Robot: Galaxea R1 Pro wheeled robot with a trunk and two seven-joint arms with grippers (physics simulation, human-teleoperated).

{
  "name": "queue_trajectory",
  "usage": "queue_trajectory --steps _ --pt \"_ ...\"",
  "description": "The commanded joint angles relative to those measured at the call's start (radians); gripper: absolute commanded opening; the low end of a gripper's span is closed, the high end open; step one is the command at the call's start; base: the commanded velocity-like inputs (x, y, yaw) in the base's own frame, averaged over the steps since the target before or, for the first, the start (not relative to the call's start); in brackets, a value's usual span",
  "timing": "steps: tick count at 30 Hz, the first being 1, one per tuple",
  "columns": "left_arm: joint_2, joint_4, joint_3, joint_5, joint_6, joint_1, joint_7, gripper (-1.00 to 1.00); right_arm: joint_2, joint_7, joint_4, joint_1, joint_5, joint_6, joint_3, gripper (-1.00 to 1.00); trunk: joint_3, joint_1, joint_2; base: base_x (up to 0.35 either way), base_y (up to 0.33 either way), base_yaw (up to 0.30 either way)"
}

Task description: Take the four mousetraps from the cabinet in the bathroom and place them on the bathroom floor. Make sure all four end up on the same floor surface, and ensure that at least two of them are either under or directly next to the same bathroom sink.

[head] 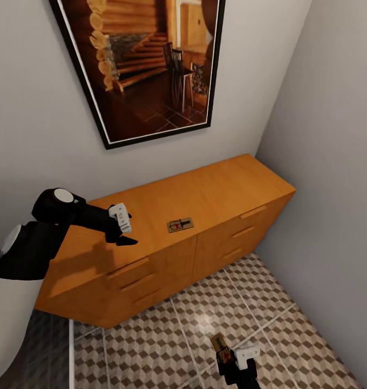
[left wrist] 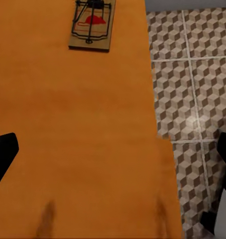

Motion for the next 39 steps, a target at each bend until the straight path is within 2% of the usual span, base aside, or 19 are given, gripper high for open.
queue_trajectory --steps 1,6,35,39 --pt "0.0 -0.001 -0.005 -0.007 0.011 -0.001 -0.007 1.0 0.0 -0.003 0.001 -0.001 0.004 -0.003 0.001 -1.0 -0.002 0.001 -0.002 0.155 0.0 0.0" --pt "-0.003 0.001 -0.024 -0.007 0.01 -0.001 -0.007 1.0 0.0 -0.003 0.001 -0.001 0.004 -0.003 0.001 -1.0 -0.002 0.001 -0.002 0.089 0.0 0.0" --pt "-0.005 0.006 -0.035 -0.009 0.011 -0.001 -0.008 1.0 0.0 -0.003 0.001 -0.001 0.004 -0.003 0.001 -1.0 -0.002 0.001 -0.002 0.043 -0.033 0.0" --pt "-0.005 0.007 -0.052 -0.009 0.012 -0.001 -0.007 1.0 0.001 -0.003 0.001 -0.001 0.004 -0.003 0.001 -1.0 -0.002 0.001 -0.002 0.134 -0.066 0.0"
